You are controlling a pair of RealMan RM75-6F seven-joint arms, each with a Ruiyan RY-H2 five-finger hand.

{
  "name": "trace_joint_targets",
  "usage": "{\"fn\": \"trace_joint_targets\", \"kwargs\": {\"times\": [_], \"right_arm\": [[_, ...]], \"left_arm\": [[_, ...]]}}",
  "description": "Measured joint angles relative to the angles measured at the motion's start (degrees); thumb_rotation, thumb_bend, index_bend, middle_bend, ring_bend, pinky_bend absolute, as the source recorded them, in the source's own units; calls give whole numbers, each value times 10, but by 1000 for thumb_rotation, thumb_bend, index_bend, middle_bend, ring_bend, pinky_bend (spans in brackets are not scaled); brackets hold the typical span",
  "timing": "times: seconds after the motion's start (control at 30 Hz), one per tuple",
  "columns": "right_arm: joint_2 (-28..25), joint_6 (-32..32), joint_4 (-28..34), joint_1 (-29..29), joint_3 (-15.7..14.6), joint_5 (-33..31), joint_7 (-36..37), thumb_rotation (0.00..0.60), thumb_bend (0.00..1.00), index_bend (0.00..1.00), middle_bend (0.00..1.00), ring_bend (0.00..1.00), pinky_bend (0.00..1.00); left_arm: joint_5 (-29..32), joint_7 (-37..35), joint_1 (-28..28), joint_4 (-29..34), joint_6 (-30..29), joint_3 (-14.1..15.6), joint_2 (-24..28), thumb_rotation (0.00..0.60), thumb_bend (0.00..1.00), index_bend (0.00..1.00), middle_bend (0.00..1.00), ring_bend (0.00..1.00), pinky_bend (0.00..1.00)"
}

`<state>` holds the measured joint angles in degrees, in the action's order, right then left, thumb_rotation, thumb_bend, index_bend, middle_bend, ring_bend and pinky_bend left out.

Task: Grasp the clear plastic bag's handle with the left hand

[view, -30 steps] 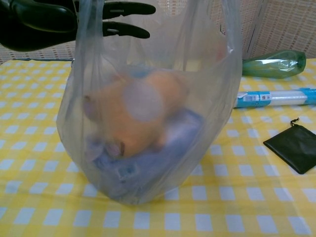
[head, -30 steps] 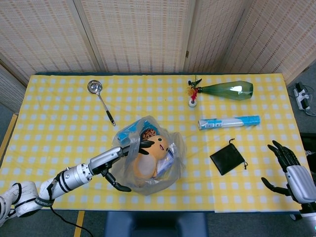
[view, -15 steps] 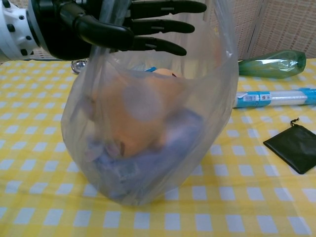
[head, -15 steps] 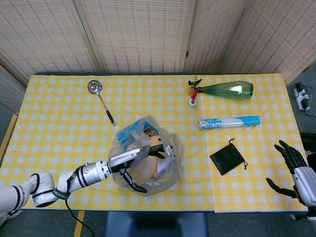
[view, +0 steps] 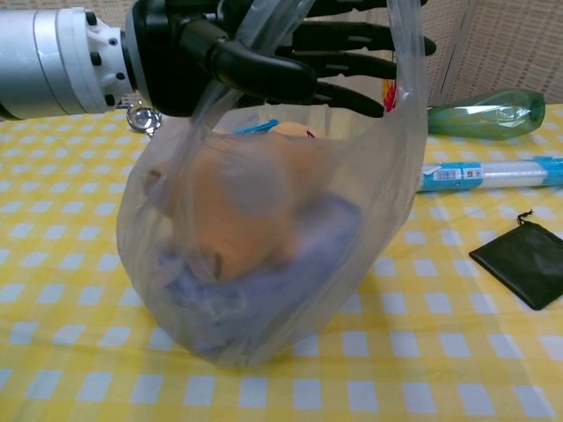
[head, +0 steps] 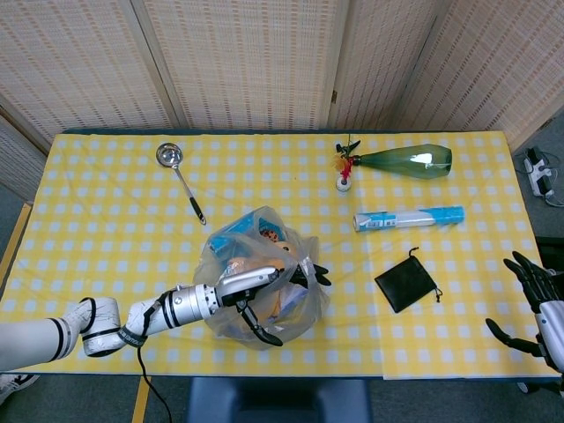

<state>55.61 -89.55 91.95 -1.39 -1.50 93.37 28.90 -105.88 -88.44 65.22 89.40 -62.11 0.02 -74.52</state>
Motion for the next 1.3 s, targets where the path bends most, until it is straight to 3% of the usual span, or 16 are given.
{"fn": "trace_joint_targets", "kwargs": {"times": [0.27,0.6,0.87,0.97,1.07,1.2,1.3], "right_arm": [[1,4,-1,-1,2,-2,0,600,308,0,0,0,0],[1,11,-3,-2,3,-6,3,600,309,0,0,0,0],[0,11,-3,-1,3,-5,5,600,309,0,0,0,0],[0,9,-3,0,3,-5,4,600,309,0,0,0,0],[0,8,-2,1,3,-4,4,600,309,0,0,0,0],[0,9,-1,0,3,-2,2,600,309,0,0,0,0],[0,10,0,0,2,-1,0,600,309,0,0,0,0]], "left_arm": [[4,-80,27,-5,-3,-6,-4,600,40,0,145,87,177],[-9,-321,71,-62,-51,0,-18,598,38,0,144,87,185],[-12,-421,89,-84,-105,15,-20,598,38,9,148,153,309],[-5,-428,87,-74,-111,18,-15,600,52,67,230,253,428],[17,-422,82,-54,-104,17,-8,600,231,259,442,479,620],[55,-364,73,-14,-78,13,6,600,572,605,764,758,867],[97,-296,65,29,-50,7,20,600,836,706,878,868,973]]}}
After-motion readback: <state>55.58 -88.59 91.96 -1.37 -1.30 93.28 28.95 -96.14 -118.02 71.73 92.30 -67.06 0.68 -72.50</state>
